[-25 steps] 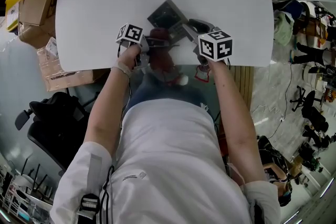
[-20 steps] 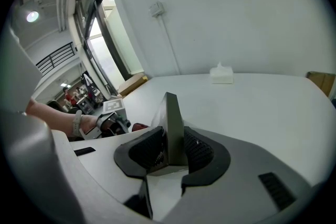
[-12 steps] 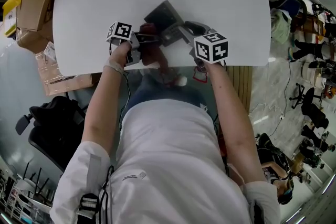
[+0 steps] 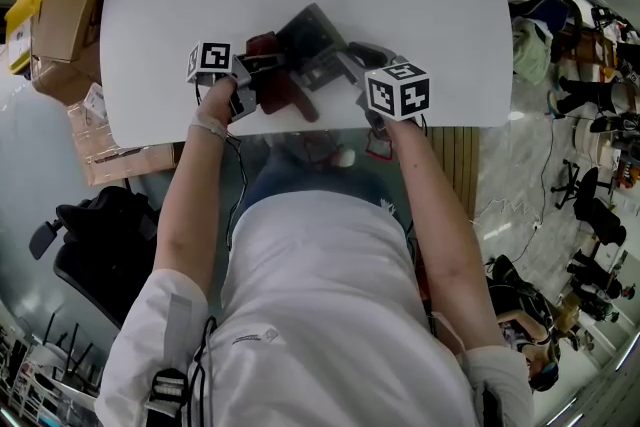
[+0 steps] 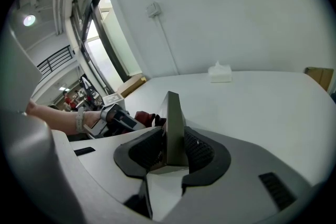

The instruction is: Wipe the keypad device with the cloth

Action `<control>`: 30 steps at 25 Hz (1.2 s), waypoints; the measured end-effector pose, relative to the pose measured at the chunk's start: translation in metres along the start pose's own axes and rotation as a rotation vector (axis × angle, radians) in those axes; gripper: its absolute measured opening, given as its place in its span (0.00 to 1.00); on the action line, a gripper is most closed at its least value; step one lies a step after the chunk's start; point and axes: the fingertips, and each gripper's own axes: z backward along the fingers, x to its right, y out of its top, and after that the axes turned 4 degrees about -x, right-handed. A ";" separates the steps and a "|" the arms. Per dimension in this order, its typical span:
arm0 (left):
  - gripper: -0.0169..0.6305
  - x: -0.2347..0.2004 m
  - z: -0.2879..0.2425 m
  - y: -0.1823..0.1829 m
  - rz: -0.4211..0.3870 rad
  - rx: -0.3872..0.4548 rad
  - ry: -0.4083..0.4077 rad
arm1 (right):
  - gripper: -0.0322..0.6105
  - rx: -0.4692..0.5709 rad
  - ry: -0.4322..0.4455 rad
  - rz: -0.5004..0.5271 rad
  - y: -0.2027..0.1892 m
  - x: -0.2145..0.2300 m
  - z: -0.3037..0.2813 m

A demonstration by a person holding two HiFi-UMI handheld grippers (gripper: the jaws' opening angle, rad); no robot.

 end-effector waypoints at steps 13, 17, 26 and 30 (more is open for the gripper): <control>0.10 0.127 0.036 -0.037 -0.503 0.256 0.004 | 0.18 0.332 0.066 -0.105 0.056 -0.005 0.075; 0.10 0.177 0.048 -0.056 -0.647 0.364 0.007 | 0.15 0.411 0.104 -0.083 0.067 -0.018 0.113; 0.10 0.257 0.052 -0.125 -0.924 0.483 0.097 | 0.12 0.542 0.135 0.041 0.072 -0.063 0.199; 0.10 0.275 0.055 -0.145 -1.008 0.528 0.164 | 0.12 0.581 0.147 0.089 0.070 -0.076 0.231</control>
